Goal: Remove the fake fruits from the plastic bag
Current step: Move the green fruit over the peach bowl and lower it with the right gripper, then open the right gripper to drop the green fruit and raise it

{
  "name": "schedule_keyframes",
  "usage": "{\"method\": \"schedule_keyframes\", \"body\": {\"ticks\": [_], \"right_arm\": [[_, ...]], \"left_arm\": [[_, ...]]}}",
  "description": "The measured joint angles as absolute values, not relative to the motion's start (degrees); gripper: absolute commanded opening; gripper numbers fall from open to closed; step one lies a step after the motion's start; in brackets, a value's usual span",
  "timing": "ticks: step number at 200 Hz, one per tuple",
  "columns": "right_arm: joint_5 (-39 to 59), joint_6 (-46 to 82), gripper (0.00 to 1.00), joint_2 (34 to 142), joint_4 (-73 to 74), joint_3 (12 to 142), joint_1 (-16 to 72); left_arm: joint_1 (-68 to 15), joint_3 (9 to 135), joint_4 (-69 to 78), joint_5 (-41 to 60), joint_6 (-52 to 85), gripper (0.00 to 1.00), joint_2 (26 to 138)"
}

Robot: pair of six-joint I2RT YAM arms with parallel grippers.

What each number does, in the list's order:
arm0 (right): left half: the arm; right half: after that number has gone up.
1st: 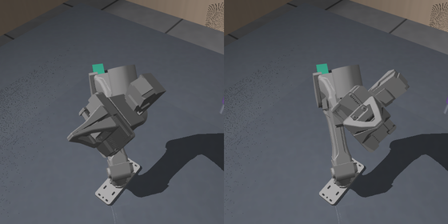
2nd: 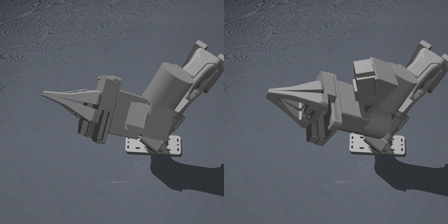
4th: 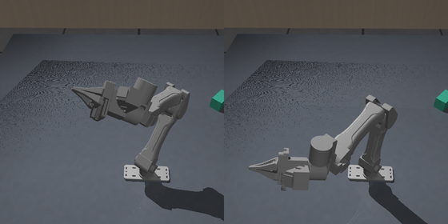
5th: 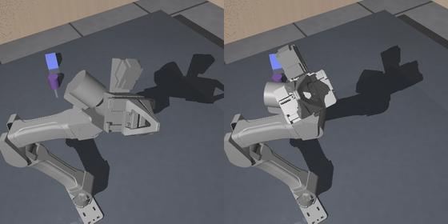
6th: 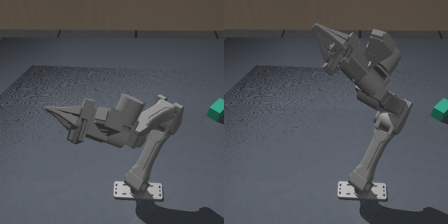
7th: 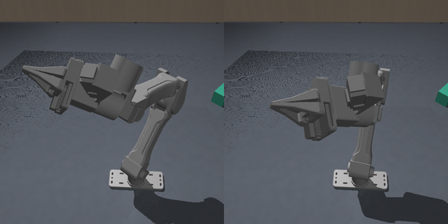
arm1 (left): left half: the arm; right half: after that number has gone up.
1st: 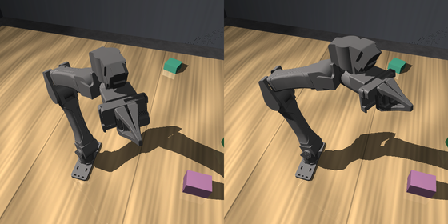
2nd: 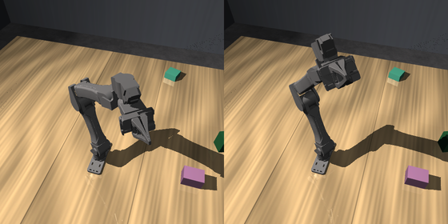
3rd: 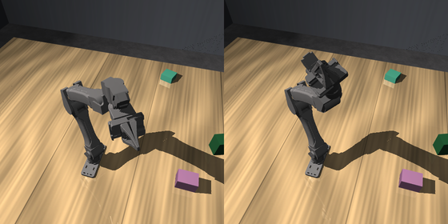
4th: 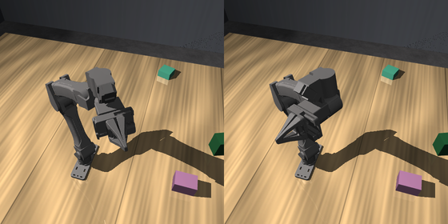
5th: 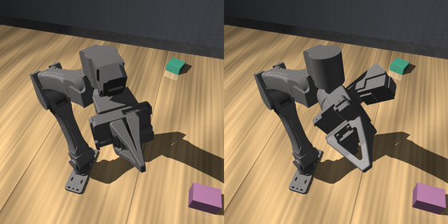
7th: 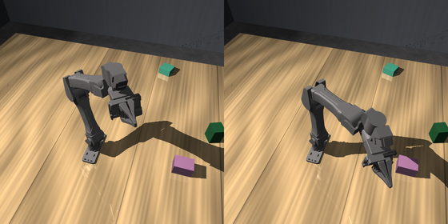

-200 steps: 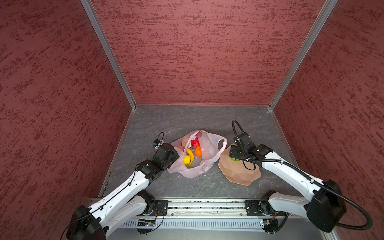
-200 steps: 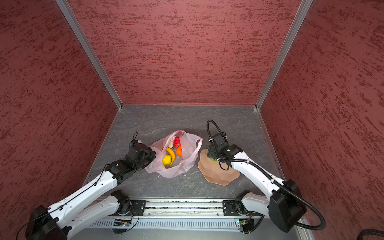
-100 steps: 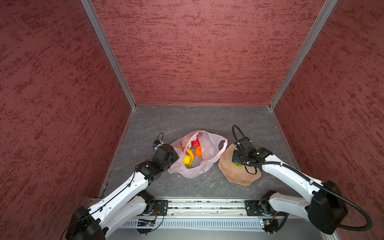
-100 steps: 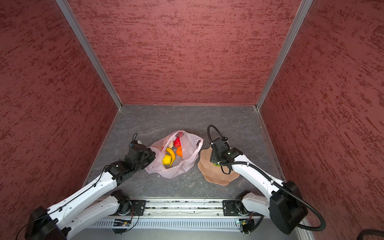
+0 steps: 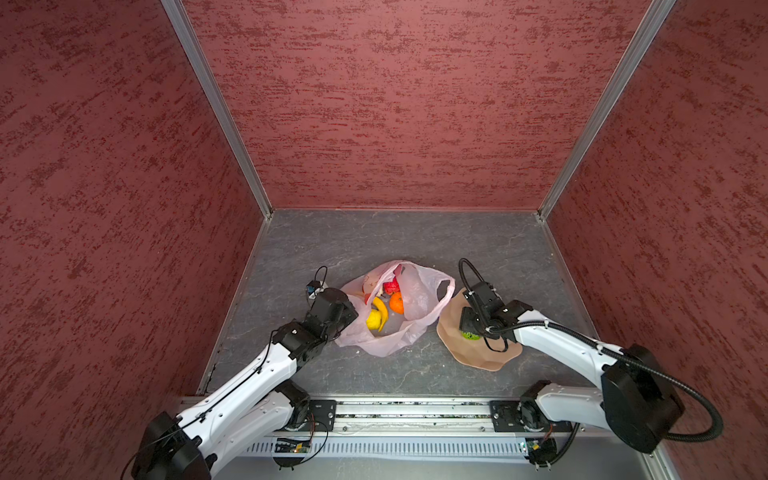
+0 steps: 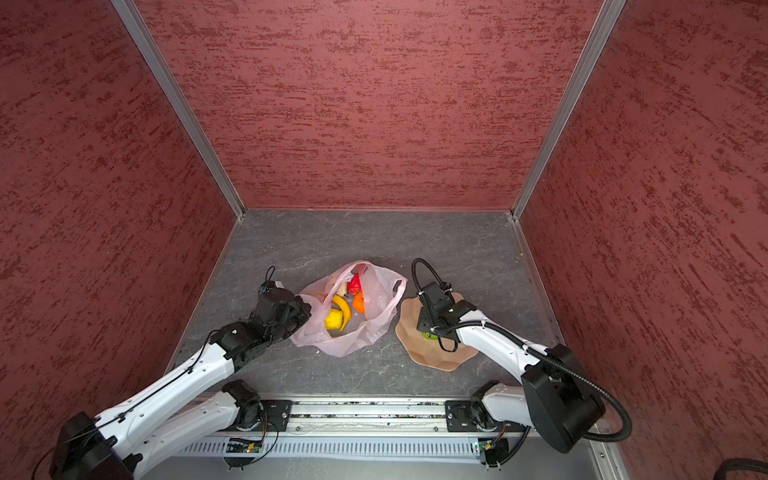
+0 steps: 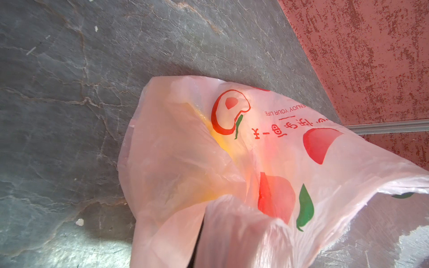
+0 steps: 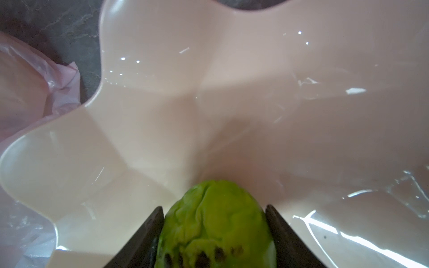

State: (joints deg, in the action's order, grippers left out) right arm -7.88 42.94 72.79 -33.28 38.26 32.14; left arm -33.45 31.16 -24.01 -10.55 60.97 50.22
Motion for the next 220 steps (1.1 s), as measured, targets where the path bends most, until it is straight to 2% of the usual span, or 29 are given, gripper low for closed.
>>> {"method": "schedule_keyframes", "body": {"ticks": [49, 117, 131, 164, 179, 204, 220], "right_arm": [[-8.01, 43.09, 0.84, 72.9, -32.82, 37.91, 32.14], [-11.14, 42.3, 0.87, 70.39, -39.59, 42.44, 32.12], [-13.34, 41.82, 0.85, 69.08, -43.11, 46.78, 32.14], [-18.65, 38.92, 0.67, 65.1, -49.56, 60.2, 32.1], [-19.44, 36.88, 0.63, 64.45, -50.0, 66.92, 32.14], [-19.62, 33.47, 0.58, 66.7, -49.06, 76.53, 34.39], [-19.99, 31.53, 0.55, 71.11, -47.81, 81.87, 38.92]], "left_arm": [[-33.45, 31.16, -24.05, -10.55, 60.95, 0.0, 50.41], [-33.45, 31.16, -24.01, -10.57, 60.73, 0.0, 50.41], [-33.45, 31.16, -23.99, -10.59, 60.66, 0.0, 50.41], [-33.45, 31.16, -23.97, -10.59, 60.47, 0.0, 50.41], [-33.45, 31.16, -23.97, -10.59, 60.14, 0.0, 50.41], [-33.45, 31.16, -23.97, -10.59, 59.88, 0.0, 50.41], [-33.45, 31.16, -23.97, -10.59, 59.88, 0.0, 50.41]]}}
